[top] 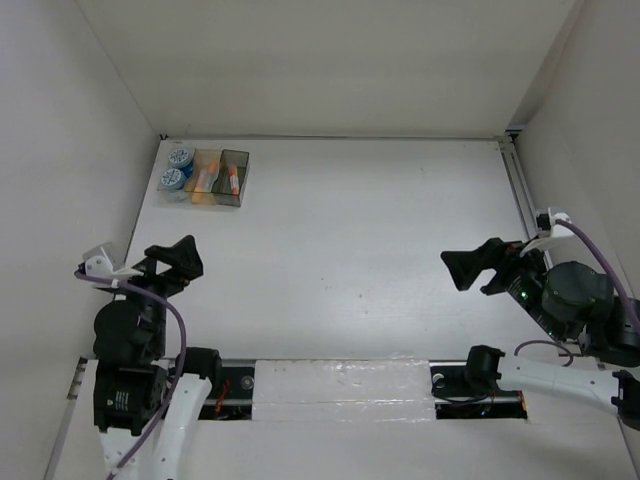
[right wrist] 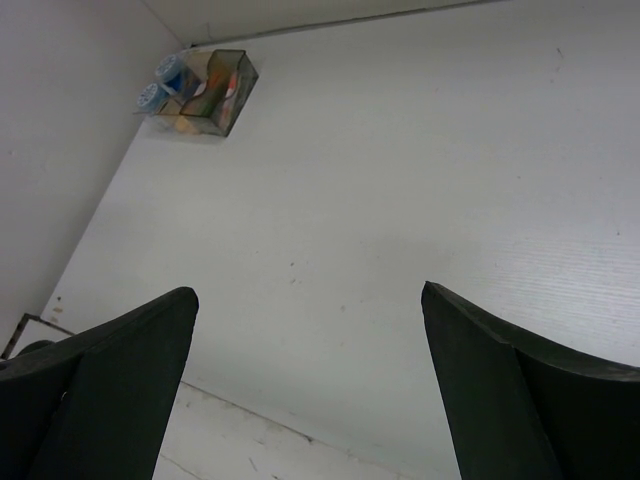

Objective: Sort the stationery into containers
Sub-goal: Reset both arms

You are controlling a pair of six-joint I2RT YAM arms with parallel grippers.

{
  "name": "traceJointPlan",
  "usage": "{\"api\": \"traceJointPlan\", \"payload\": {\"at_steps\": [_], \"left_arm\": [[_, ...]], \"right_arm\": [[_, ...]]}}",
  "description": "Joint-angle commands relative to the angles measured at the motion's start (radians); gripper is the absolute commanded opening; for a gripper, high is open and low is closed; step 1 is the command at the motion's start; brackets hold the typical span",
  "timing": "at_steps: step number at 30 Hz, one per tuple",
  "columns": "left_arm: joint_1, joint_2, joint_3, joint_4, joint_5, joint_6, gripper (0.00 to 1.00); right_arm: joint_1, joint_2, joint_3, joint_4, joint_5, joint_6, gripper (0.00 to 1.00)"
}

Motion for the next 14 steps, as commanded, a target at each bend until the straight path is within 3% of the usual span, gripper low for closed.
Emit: {"api": "traceJointPlan", "payload": {"at_steps": [1, 14], "left_arm": [[0.002, -0.056, -0.027, 0.115, 0.014, -0.001, 1.0], [0.002, -0.065, -0.039, 0.106, -0.006, -0.011, 1.0]], "right_arm": [[-0.006, -0.029, -0.001, -0.002, 0.03, 0.008, 1.0], [-0.006, 0.039, -0.016, 0.039, 0.039, 0.017, 1.0]]}}
